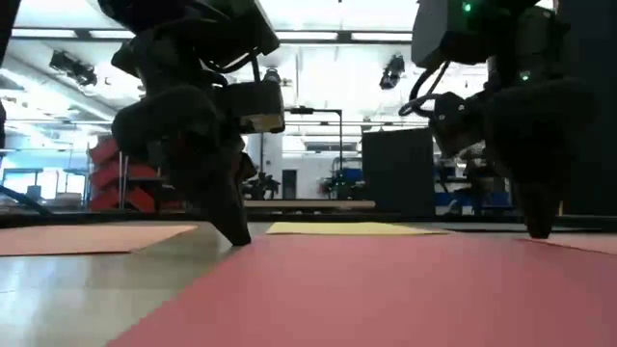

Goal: Organize paper
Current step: Stack the red paper on top of the red paper, then stack the orange paper on top of the orange paper

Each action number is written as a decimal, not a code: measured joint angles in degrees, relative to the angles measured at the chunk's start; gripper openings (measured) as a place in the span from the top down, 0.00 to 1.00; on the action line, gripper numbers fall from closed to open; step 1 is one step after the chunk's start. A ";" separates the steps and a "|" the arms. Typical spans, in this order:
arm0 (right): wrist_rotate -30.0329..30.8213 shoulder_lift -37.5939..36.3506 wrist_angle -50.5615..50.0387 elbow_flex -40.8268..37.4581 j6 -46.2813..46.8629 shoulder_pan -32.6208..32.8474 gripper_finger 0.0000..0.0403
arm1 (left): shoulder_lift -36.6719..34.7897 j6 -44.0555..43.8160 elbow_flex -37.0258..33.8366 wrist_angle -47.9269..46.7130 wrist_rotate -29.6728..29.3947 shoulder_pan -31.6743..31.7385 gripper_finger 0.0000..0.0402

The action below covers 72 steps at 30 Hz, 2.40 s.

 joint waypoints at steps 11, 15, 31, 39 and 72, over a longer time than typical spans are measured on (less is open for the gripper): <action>3.62 -4.34 -0.79 0.09 0.95 0.06 1.00 | -8.49 -1.01 -0.57 -11.07 -4.26 -0.30 1.00; 7.64 -6.26 6.27 0.11 -1.08 0.05 1.00 | -14.63 -2.24 -0.42 -20.88 -9.02 -1.74 1.00; 10.91 0.81 41.25 6.42 -23.57 -2.98 1.00 | -33.61 -17.34 -23.40 -14.11 -11.69 -6.86 1.00; 12.78 4.73 42.89 10.92 -31.77 -4.23 1.00 | -35.55 -22.88 -24.96 -12.06 -10.97 -6.91 1.00; 16.82 4.91 49.73 10.86 -34.79 -5.24 1.00 | -35.57 -22.92 -24.92 38.01 -10.88 -6.91 1.00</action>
